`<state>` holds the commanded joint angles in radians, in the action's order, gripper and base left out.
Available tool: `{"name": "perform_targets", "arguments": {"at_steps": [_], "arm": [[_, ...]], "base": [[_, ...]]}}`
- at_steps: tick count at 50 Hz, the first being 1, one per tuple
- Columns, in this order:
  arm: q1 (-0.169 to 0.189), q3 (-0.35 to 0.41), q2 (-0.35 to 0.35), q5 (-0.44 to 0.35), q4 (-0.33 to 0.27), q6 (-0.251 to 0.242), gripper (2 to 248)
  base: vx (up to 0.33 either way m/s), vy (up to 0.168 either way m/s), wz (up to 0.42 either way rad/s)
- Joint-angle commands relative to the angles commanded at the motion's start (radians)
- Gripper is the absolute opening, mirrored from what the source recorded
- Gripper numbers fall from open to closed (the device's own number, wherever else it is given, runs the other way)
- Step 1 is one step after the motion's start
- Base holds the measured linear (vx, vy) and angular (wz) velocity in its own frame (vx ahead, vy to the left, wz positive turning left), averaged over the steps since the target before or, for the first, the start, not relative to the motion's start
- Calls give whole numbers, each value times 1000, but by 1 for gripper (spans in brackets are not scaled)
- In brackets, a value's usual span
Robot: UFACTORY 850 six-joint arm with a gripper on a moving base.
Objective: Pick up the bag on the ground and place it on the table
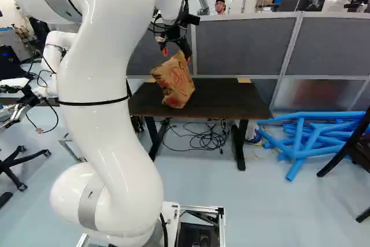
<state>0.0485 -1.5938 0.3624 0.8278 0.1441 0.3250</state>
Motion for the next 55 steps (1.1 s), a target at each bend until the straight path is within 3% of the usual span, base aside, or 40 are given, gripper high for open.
{"name": "perform_targets", "arguments": {"at_steps": [37, 55], "arm": [[0, 0, 0, 0, 0, 0, 247], [0, 0, 0, 0, 0, 0, 247]], "base": [[-111, 1, 6], [-7, 0, 1]]}}
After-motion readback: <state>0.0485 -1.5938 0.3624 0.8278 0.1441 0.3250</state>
